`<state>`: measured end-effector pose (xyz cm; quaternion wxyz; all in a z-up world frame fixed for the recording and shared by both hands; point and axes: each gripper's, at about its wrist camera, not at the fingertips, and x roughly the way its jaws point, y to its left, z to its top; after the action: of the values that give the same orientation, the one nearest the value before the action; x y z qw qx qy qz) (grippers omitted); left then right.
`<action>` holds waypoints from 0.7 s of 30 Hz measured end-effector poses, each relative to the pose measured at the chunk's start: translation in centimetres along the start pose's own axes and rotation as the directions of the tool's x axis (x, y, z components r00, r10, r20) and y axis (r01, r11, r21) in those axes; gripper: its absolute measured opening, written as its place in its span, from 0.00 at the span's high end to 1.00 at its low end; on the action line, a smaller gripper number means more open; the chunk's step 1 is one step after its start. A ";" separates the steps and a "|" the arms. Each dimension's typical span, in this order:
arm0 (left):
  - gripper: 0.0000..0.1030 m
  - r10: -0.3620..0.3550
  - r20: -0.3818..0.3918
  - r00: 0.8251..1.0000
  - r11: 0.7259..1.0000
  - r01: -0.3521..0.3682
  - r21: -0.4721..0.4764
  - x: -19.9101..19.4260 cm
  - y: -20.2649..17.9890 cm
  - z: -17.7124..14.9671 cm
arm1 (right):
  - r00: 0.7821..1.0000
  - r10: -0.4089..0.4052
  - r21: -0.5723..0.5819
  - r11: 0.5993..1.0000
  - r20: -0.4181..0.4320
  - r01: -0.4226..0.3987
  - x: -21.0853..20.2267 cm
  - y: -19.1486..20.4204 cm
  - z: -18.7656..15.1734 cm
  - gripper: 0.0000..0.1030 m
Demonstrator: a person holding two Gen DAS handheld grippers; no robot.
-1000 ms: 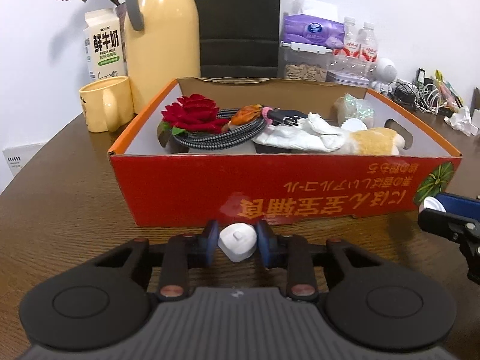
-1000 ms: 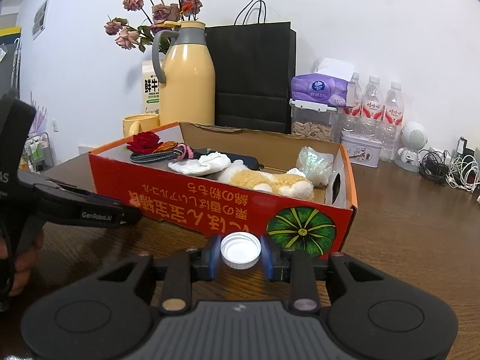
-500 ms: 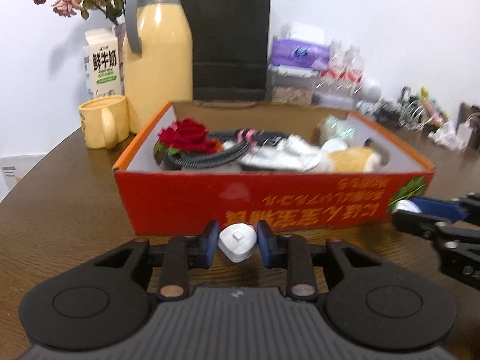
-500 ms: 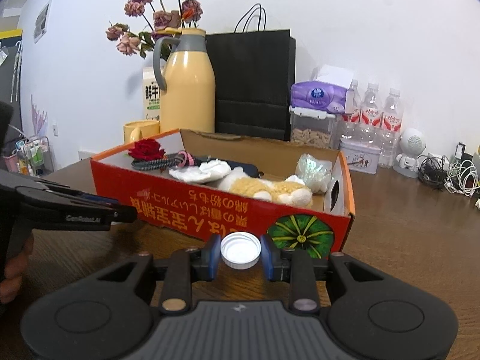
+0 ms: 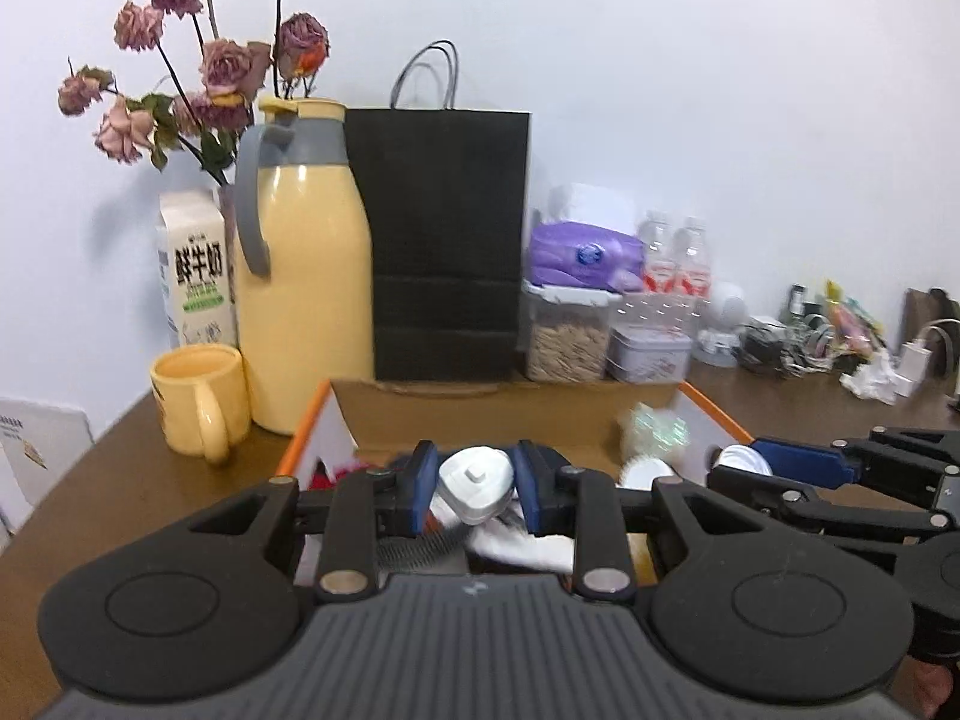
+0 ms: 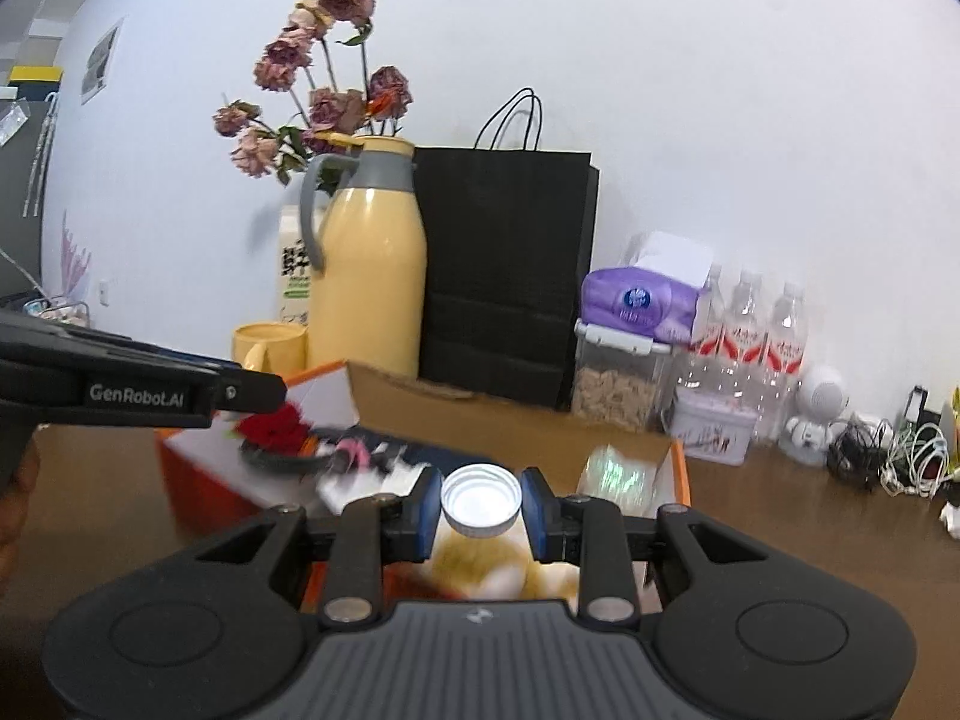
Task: Organize objects
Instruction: 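Lower both caps into the box and open both tools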
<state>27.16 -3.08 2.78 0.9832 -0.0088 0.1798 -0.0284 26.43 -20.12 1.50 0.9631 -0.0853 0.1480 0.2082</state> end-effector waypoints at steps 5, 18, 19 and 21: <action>0.71 0.042 -0.040 0.998 0.999 -0.042 -0.013 2.8 0.8 0.7 | 0.998 -0.049 0.030 0.998 -0.048 0.051 3.2 -1.1 0.9 0.74; 0.00 0.123 -0.013 0.992 0.992 -0.123 0.012 3.0 0.8 0.7 | 0.991 -0.078 0.063 0.994 -0.106 0.085 4.1 -1.9 0.5 0.00; 0.00 0.126 -0.013 0.992 0.992 -0.126 0.011 2.8 0.8 0.8 | 0.991 -0.078 0.064 0.994 -0.106 0.085 4.1 -1.9 0.8 0.00; 0.00 0.126 -0.009 0.992 0.992 -0.126 0.006 2.5 0.9 0.9 | 0.991 -0.077 0.067 0.994 -0.106 0.085 3.8 -1.8 1.0 0.00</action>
<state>29.82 -2.31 2.70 0.9822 0.0053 0.1846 0.0332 30.77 -20.05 1.37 0.9642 -0.0676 0.2012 0.1589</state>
